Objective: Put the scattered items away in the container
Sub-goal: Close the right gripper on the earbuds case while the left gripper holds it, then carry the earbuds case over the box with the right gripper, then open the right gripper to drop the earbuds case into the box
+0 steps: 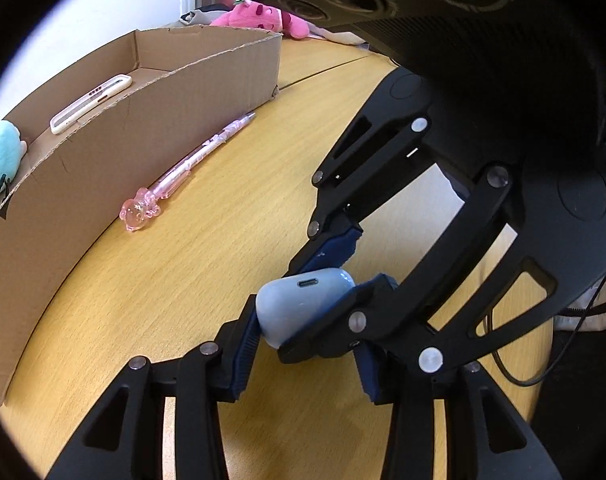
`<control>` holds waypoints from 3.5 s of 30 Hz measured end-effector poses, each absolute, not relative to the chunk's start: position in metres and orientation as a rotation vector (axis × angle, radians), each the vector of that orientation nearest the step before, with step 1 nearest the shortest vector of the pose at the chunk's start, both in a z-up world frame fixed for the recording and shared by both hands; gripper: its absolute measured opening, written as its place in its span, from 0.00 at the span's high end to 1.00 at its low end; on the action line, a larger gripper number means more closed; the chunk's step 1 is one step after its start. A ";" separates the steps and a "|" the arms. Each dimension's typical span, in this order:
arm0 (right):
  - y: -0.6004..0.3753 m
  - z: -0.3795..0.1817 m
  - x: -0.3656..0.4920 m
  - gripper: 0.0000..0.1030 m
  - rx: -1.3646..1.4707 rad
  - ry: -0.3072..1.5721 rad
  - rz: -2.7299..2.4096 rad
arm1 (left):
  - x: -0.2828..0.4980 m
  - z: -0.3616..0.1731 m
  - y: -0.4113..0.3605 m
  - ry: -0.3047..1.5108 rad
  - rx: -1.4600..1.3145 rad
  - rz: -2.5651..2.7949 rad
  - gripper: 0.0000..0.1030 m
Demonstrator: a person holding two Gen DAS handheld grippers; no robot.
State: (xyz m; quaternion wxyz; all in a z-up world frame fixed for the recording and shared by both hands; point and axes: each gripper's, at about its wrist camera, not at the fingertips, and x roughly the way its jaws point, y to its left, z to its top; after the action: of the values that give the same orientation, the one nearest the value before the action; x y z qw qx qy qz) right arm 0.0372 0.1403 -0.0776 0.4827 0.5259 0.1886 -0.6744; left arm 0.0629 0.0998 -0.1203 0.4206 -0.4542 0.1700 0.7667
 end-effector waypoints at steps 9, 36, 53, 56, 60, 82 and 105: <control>0.139 -0.013 0.028 0.78 1.116 0.420 -1.699 | 0.057 -0.061 0.090 0.468 -1.009 2.045 0.60; 0.066 0.132 -0.152 0.79 0.833 0.797 -1.613 | -0.121 0.080 0.054 0.452 -0.866 2.366 0.60; 0.047 0.013 -0.234 0.79 1.002 0.713 -1.437 | -0.192 -0.028 0.049 0.331 -1.135 2.266 0.60; 0.046 -0.004 -0.245 0.78 1.031 0.693 -1.416 | -0.197 -0.041 0.052 0.326 -1.173 2.236 0.60; 0.047 -0.020 -0.252 0.78 1.068 0.660 -1.388 | -0.201 -0.057 0.055 0.310 -1.227 2.203 0.60; 0.036 -0.070 -0.273 0.78 1.188 0.584 -1.312 | -0.192 -0.104 0.048 0.249 -1.374 2.128 0.60; 0.041 -0.057 -0.271 0.52 1.115 0.625 -1.436 | -0.139 -0.107 0.045 0.279 -1.368 2.150 0.52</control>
State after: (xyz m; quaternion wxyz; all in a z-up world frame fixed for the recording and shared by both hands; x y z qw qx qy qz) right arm -0.2712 0.0413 -0.0567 0.5725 0.4757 0.2666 -0.6122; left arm -0.1393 0.0448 -0.1066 0.2852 -0.5114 0.1042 0.8039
